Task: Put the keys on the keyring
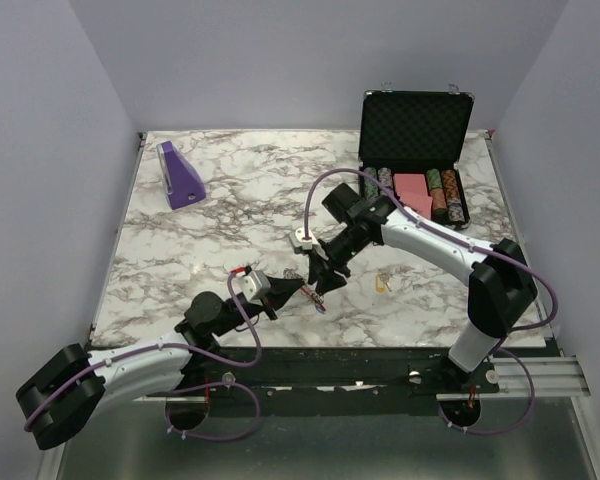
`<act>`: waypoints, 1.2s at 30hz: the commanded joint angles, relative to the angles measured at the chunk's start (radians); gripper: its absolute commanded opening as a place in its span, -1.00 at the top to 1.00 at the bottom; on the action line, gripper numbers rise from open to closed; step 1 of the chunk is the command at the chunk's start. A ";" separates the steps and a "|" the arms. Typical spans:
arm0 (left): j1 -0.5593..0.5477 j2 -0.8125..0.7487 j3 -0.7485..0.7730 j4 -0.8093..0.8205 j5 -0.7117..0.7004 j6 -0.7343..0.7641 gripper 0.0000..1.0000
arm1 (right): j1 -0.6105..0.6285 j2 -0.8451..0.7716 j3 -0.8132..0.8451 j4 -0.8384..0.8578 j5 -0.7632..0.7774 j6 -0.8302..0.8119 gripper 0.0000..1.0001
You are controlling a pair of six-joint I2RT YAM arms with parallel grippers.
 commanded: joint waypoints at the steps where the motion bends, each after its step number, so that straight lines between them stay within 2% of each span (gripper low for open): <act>1: 0.002 -0.062 -0.111 0.039 -0.011 -0.030 1.00 | -0.001 -0.050 -0.091 0.194 -0.106 0.035 0.07; 12: 0.002 -0.142 -0.145 -0.046 -0.028 -0.031 1.00 | -0.010 -0.049 -0.063 0.193 -0.115 0.059 0.11; 25: 0.002 -0.053 -0.149 0.001 -0.042 -0.028 1.00 | -0.013 -0.036 -0.042 0.148 -0.168 0.023 0.11; 29: 0.002 -0.047 -0.143 0.003 -0.042 -0.023 1.00 | -0.013 -0.023 -0.033 0.139 -0.188 0.020 0.18; 36: 0.002 -0.062 -0.146 -0.004 -0.047 -0.027 1.00 | -0.013 -0.010 -0.028 0.136 -0.195 0.024 0.46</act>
